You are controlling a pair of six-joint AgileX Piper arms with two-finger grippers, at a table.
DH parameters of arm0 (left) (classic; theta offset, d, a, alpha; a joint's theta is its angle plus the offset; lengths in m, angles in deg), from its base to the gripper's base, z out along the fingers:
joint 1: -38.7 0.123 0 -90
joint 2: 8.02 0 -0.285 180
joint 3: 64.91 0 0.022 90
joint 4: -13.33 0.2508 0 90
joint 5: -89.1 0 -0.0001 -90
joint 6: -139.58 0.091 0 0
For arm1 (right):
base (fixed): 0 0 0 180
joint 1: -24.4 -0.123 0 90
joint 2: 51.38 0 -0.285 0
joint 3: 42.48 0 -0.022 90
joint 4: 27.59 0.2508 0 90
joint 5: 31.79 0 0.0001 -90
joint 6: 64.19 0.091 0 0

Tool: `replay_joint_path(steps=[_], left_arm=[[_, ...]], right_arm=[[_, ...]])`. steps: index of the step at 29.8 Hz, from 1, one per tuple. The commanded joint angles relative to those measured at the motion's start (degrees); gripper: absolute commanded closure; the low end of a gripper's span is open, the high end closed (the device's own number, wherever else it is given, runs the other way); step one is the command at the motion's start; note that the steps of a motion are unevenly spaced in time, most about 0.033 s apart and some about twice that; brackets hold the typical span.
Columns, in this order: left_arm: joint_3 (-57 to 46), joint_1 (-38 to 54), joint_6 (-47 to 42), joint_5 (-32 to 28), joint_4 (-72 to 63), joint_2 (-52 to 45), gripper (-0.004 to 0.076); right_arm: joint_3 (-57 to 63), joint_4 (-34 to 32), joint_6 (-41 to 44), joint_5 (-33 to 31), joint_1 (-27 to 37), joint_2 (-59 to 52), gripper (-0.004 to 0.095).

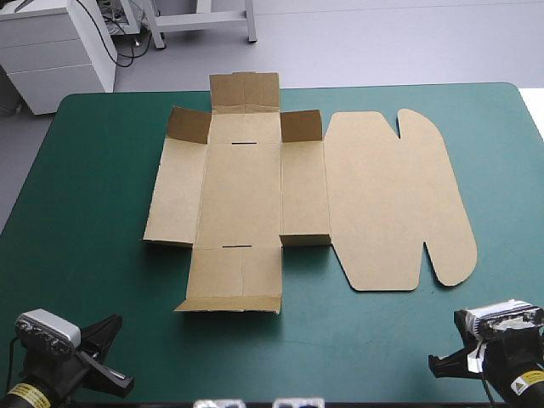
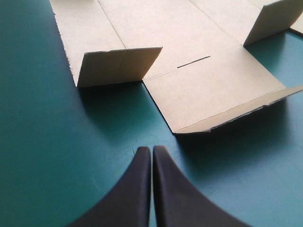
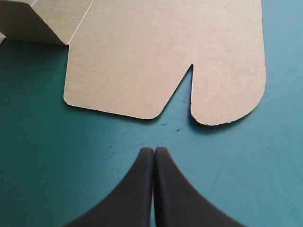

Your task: Fold the box

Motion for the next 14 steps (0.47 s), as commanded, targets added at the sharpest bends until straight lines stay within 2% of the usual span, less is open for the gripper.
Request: replay_joint_path(steps=[1, 10, 14], left_arm=[[1.8, -0.1, -0.1, -4.1, -0.5, 1.1, 0.0731], [1.9, -0.1, -0.1, -3.9, -0.2, 1.2, 0.0731], [6.0, -0.1, -0.3, -3.8, -0.2, 3.0, 0.0731]], right_arm=[[-1.6, 0.2, -0.3, 3.4, -0.1, 1.1, 0.0927], [-1.6, 0.2, -0.3, 3.4, -0.1, 1.1, 0.0927], [-1.6, 0.2, -0.3, 3.4, -0.1, 1.1, 0.0927]])
